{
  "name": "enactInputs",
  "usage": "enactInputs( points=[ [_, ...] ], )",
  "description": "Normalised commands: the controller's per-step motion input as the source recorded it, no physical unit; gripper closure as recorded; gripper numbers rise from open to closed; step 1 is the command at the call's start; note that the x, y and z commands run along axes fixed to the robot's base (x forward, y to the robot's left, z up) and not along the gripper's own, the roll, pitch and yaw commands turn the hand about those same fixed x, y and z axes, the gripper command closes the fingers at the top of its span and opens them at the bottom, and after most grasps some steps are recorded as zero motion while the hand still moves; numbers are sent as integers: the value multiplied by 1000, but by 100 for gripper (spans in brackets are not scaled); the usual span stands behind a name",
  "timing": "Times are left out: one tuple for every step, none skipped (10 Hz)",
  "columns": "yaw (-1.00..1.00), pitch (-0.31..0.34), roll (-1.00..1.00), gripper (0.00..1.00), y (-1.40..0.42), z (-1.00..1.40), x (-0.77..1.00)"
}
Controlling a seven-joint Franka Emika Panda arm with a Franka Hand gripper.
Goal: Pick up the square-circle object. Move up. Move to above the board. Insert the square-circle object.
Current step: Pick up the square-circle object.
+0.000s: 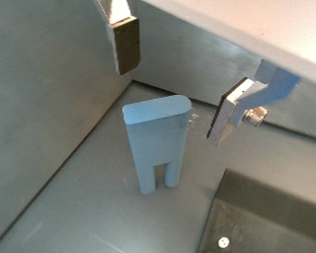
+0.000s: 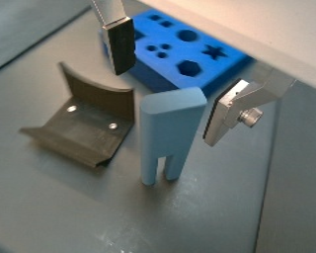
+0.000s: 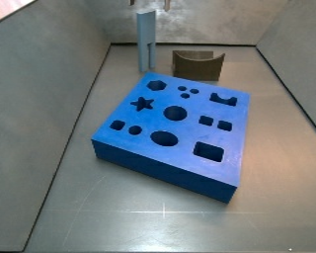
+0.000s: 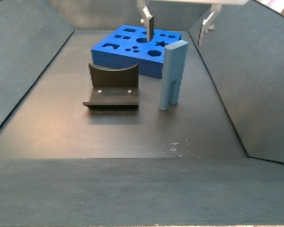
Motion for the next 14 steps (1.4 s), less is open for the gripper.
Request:
enactInputs(
  points=[
    [-1000, 0, 0, 0, 0, -214, 0],
    [-1000, 0, -6, 0, 0, -246, 0],
    [-1000, 0, -36, 0, 0, -297, 0],
    [0, 0, 0, 0, 0, 0, -31],
    [-71, -10, 37, 0, -131, -531, -103],
    [-57, 0, 17, 0, -114, -834, -94],
    [-40, 0, 0, 0, -77, -746, -77],
    [0, 0, 0, 0, 0, -123, 0],
    [0, 0, 0, 100, 0, 0, 0],
    [0, 0, 0, 100, 0, 0, 0],
    [0, 0, 0, 100, 0, 0, 0],
    [0, 0, 0, 100, 0, 0, 0],
    [0, 0, 0, 100, 0, 0, 0],
    [0, 0, 0, 100, 0, 0, 0]
  ],
)
